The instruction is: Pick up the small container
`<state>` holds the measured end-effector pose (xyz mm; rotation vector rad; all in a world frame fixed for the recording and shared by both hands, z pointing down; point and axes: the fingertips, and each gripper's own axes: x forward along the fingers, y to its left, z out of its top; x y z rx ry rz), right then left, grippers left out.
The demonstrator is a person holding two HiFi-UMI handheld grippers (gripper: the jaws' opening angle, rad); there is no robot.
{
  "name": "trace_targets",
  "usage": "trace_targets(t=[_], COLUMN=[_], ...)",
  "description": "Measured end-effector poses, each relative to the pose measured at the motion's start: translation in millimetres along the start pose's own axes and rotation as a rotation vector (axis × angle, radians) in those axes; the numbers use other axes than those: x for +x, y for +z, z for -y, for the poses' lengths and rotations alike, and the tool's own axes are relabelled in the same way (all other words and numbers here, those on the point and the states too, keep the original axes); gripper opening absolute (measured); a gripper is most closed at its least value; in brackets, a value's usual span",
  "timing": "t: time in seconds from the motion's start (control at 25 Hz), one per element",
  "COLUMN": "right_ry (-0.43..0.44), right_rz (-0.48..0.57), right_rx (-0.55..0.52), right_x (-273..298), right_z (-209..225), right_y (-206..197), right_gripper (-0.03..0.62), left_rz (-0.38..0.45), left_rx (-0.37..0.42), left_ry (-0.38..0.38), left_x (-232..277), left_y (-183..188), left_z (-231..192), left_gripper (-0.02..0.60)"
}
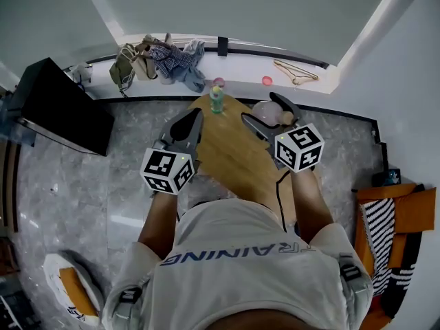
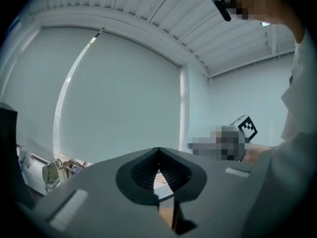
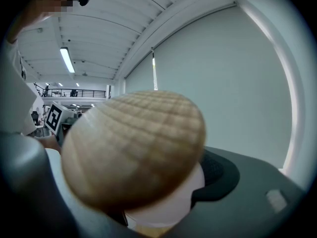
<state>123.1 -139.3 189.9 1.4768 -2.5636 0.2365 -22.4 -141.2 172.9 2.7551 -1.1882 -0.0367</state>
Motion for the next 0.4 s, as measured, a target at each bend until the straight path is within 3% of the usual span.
trace_targets(t=[0.4], right_ry=[0.01], right_rz=[0.003], right_rx=[0.01], right_x=[-10], right_z=[5], right_y=[-1], right_gripper=[0.436], left_rz=[0.012], left_rx=[0.015], left_ry=[-0.009], left_x=[2], left_y=[5], left_z=[17], left_gripper=[0.0])
